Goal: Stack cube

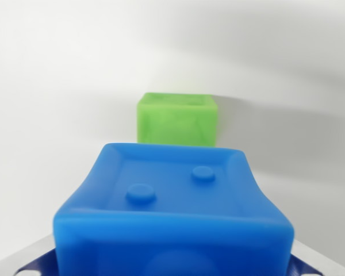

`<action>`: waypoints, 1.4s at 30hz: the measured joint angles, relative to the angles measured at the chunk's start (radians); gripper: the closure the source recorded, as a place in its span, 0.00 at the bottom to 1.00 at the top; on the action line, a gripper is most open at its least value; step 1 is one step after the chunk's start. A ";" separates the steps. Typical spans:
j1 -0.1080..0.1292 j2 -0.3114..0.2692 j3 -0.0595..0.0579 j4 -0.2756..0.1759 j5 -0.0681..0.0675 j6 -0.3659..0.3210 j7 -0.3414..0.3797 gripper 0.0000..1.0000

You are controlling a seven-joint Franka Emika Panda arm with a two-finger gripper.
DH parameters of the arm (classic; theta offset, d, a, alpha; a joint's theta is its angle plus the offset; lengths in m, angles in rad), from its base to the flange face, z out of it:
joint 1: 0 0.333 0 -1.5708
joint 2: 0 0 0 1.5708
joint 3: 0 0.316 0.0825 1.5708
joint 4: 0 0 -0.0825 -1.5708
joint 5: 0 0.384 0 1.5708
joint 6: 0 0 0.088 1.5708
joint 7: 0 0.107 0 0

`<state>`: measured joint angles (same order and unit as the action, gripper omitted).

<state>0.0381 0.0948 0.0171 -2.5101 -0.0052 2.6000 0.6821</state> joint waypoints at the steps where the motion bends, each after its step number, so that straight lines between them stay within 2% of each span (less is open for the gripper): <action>1: 0.000 0.003 0.000 0.000 0.000 0.004 0.000 1.00; 21: 0.000 0.135 -0.001 0.000 0.000 0.134 0.000 1.00; 42: 0.000 0.201 -0.002 0.007 -0.001 0.193 0.000 1.00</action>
<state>0.0381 0.2956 0.0147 -2.5026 -0.0066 2.7929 0.6822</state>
